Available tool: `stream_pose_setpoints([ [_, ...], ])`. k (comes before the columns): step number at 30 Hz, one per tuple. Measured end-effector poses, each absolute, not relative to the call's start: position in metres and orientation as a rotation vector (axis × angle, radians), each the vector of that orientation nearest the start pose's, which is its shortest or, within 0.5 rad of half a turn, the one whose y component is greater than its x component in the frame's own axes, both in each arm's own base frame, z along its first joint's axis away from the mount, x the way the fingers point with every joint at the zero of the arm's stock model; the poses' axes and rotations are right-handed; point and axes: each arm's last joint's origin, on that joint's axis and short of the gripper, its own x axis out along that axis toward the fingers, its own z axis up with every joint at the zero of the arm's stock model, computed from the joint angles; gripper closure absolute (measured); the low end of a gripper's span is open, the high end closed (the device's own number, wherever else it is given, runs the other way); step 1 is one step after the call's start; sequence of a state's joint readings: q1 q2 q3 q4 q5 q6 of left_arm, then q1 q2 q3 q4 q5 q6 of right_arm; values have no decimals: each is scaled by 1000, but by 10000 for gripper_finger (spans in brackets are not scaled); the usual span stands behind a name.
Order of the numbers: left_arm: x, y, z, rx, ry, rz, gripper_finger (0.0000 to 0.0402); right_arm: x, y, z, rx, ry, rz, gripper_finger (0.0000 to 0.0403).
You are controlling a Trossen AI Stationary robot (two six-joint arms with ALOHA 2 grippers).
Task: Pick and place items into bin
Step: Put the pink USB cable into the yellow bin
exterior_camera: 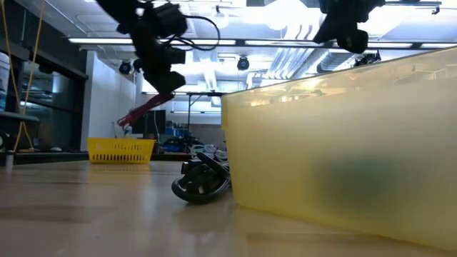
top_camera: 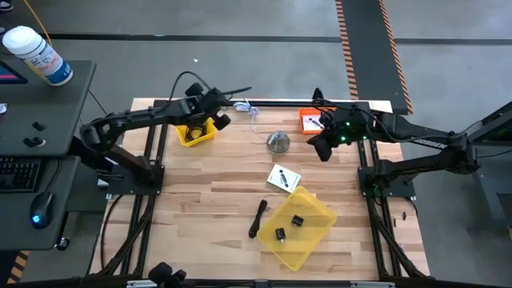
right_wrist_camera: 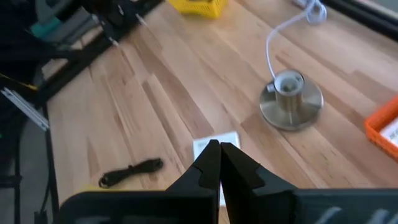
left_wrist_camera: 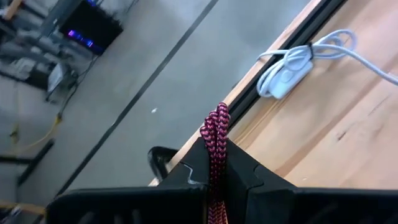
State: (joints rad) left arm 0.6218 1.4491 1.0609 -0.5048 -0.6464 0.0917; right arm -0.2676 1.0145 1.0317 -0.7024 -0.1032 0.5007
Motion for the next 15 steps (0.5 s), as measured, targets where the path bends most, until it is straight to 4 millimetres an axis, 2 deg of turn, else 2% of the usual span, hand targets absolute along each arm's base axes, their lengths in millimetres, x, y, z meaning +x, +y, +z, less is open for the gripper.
stream_pose_setpoints([
  [6,206,183,240,136,1019,1102,401,196,-51,335,620,572,-321,403],
  [15,191,195,226,95,1032,1078,401,196,-52,334,656,561,-362,403],
])
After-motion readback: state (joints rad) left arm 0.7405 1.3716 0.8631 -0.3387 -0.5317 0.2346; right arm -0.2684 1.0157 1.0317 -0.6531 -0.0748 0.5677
